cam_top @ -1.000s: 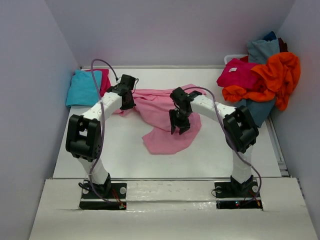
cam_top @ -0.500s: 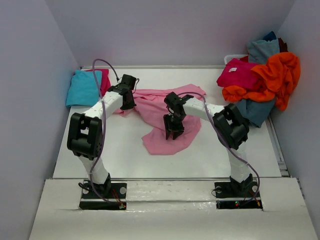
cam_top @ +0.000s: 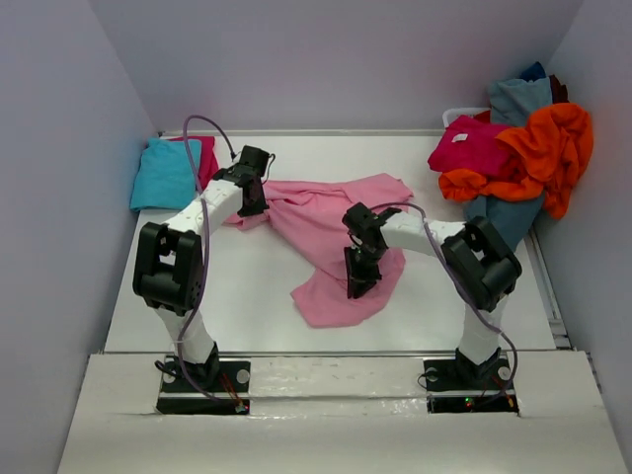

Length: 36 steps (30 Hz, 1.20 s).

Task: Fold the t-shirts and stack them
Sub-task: Flatten out the crumpled T-shirt at the center of the board.

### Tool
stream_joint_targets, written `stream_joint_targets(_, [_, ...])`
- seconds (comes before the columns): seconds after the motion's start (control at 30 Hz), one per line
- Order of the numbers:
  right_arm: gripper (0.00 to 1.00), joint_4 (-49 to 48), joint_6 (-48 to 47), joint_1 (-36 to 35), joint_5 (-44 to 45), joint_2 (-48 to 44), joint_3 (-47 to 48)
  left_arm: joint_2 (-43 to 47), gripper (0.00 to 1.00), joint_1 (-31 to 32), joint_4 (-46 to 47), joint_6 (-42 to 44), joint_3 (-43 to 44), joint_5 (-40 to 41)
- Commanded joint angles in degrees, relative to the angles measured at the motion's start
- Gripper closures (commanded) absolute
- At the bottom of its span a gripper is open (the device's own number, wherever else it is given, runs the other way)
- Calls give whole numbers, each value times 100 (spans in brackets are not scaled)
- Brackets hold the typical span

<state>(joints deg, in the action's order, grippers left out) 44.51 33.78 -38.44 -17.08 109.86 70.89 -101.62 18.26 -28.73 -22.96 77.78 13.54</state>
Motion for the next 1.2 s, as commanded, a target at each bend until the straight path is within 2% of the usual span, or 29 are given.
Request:
stream_joint_targets(0.0, [71,286,312,-94,776,-447,-918,81,94,-16,-141,107,203,35])
stream_joint_targets(0.3, [71,356,665,-94,864,-1177,-1780,468,94,-16,-449,248,-122,-80])
stream_joint_targets(0.63, [71,629,700,-94,1031,-1617,-2018,1547,94,-16,-888,231,-877,8])
stream_joint_targets(0.87, [71,708,648,-94,1066,-1644,-1992,2093,94,-16,-1196,160,-1036,8])
stream_joint_targets(1.0, [71,796,577,11,1146,-1740,-2000,2226,94,-121,-1346,125,-1177,-53])
stream_joint_targets(1.17, [70,945,524,135,1251,-1968,-2079,2463,94,-560,-1425,108,-1283,-343])
